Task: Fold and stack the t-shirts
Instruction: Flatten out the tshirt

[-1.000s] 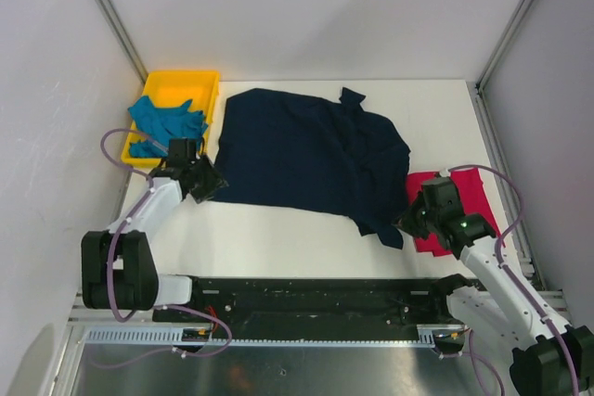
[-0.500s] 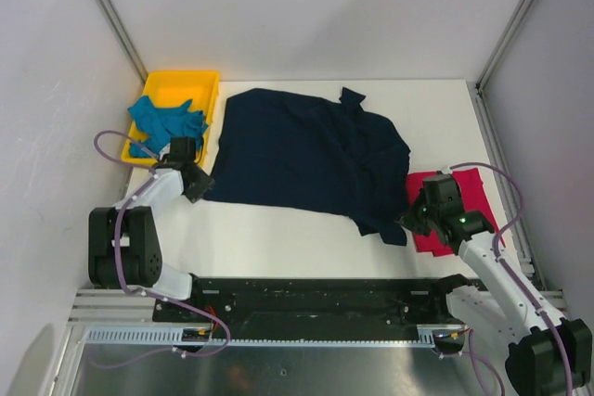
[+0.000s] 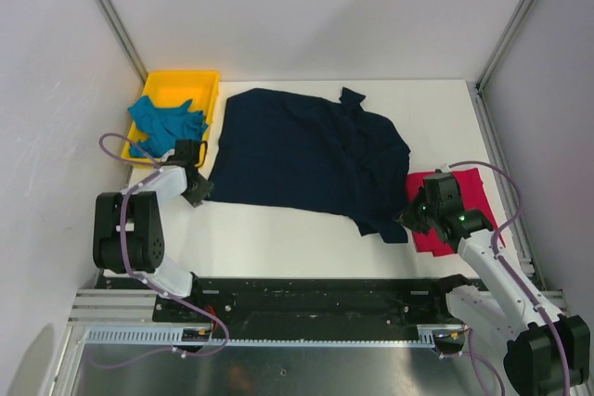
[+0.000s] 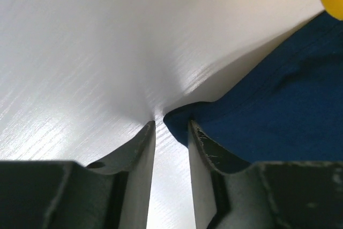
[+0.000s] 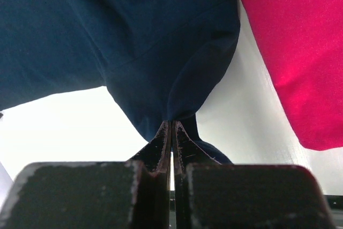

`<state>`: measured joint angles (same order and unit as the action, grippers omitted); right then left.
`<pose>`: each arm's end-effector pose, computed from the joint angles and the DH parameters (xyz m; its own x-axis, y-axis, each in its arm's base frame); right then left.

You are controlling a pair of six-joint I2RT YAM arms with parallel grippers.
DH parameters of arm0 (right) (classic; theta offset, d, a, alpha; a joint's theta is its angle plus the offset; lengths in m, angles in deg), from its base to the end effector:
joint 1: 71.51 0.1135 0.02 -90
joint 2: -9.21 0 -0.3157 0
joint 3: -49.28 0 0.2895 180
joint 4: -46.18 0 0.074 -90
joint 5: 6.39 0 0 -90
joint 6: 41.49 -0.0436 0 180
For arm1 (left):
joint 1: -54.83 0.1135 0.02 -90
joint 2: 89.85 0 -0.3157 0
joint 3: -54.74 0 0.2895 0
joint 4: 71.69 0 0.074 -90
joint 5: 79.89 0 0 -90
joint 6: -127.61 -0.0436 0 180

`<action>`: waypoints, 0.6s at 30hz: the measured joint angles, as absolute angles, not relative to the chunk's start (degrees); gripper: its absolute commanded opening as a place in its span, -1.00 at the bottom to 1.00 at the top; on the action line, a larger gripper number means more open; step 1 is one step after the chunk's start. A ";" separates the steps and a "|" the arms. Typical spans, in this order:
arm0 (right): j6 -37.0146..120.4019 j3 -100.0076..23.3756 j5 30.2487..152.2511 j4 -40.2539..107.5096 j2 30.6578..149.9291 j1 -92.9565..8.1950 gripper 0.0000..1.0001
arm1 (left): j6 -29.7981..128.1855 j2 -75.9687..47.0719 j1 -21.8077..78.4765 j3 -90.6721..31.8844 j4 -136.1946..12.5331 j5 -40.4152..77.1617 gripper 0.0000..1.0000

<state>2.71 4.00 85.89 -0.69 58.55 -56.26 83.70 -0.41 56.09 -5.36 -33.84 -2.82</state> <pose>0.1705 0.0483 0.2412 -0.7280 0.5440 -0.4173 0.3369 0.8139 0.4734 0.3142 0.0167 0.1799 -0.5612 -0.7147 -0.4175 -0.7389 0.6599 -0.1362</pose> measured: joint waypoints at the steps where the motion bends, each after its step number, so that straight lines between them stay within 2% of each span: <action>1: 2.71 4.00 85.91 -0.63 58.58 -56.26 -1.00 | 83.76 -0.06 56.09 -5.36 -33.82 -2.95 -0.41; 3: 2.71 4.00 86.02 -0.61 58.71 -56.26 -1.00 | 84.20 0.05 56.09 -5.43 -33.99 -3.01 -0.58; 5: 2.71 4.00 86.05 -0.61 58.84 -56.26 -1.00 | 84.60 0.10 56.09 -5.43 -33.99 -3.01 -0.84; 7: 2.71 4.00 86.05 -0.58 58.86 -56.26 -1.00 | 85.12 0.12 56.09 -5.43 -33.99 -3.08 -0.96; 14: 3.03 4.00 86.22 -0.72 59.23 -55.72 -1.00 | 85.69 -4.21 56.11 -4.73 -30.47 -7.89 -1.00; 18: 1.90 4.00 85.83 -1.37 59.43 -50.75 -1.00 | 85.71 -10.81 57.03 -2.57 -27.78 -11.87 -1.00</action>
<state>1.90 4.00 85.83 -1.37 59.43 -50.75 85.71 -10.81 57.03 -2.57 -27.78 -11.87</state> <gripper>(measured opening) 0.010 0.006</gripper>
